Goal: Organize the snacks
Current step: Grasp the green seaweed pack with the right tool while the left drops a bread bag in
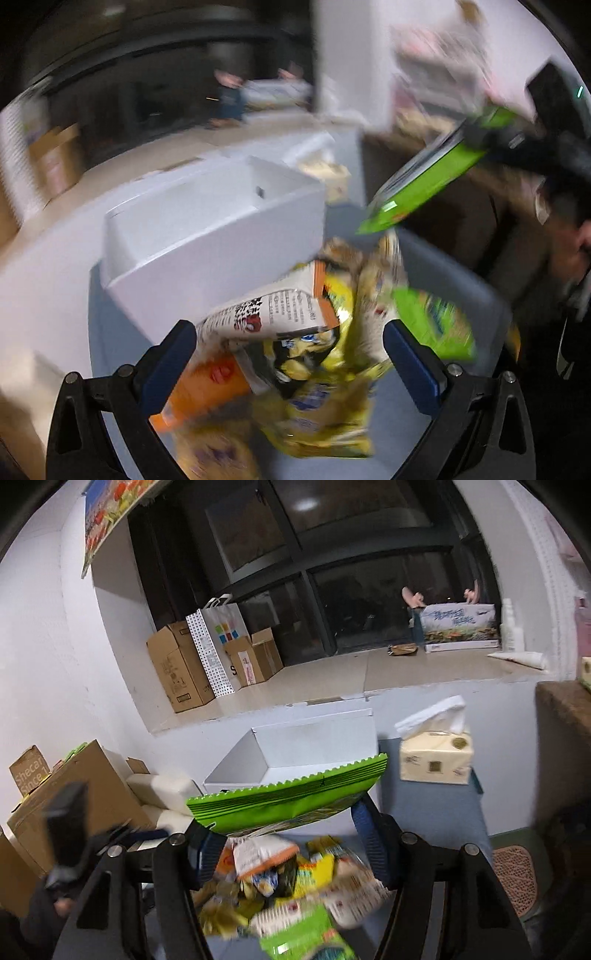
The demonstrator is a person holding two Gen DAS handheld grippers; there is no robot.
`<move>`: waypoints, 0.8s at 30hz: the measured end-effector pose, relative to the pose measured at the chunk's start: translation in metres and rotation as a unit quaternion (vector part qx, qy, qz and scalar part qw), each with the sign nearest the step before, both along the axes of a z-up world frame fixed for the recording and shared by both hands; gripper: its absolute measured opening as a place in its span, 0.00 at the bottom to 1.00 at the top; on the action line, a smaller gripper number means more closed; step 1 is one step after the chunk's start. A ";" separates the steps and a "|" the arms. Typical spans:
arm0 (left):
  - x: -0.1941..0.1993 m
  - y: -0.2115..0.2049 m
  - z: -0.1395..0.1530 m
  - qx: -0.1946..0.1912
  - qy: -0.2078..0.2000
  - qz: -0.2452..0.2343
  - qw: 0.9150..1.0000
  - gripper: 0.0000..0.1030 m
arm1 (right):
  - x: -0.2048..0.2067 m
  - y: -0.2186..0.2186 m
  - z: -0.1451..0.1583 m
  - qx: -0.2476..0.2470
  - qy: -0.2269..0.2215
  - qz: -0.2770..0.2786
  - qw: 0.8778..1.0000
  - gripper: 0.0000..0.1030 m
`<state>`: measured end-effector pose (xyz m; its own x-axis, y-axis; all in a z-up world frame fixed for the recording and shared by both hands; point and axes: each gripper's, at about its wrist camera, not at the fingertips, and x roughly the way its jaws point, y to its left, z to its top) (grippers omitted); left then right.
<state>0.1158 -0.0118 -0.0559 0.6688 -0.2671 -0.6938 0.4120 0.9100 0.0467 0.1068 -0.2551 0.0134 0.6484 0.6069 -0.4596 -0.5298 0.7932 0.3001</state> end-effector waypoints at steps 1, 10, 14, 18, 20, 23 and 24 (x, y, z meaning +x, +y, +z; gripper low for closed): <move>0.009 -0.001 -0.004 0.020 0.009 -0.014 1.000 1.00 | -0.004 -0.006 0.001 -0.001 0.002 -0.004 1.000 0.67; 0.071 -0.012 -0.060 0.131 0.091 -0.114 0.981 0.96 | -0.028 -0.049 -0.008 0.032 0.023 -0.035 0.999 0.67; 0.091 -0.008 -0.069 0.104 0.109 -0.125 0.981 0.81 | -0.027 -0.049 -0.011 0.028 0.026 -0.037 0.999 0.67; 0.095 0.010 -0.054 0.055 0.084 -0.093 0.991 0.33 | -0.025 -0.048 -0.017 0.027 0.034 -0.038 0.998 0.68; 0.090 0.014 -0.051 0.047 0.074 -0.084 0.993 0.17 | -0.025 -0.045 -0.020 0.026 0.038 -0.038 0.998 0.68; 0.078 0.022 -0.047 0.018 0.063 -0.069 0.995 0.16 | -0.023 -0.040 -0.021 0.024 0.038 -0.035 0.998 0.68; 0.072 0.024 -0.047 0.010 0.060 -0.065 0.996 0.16 | -0.023 -0.038 -0.022 0.021 0.038 -0.035 0.998 0.68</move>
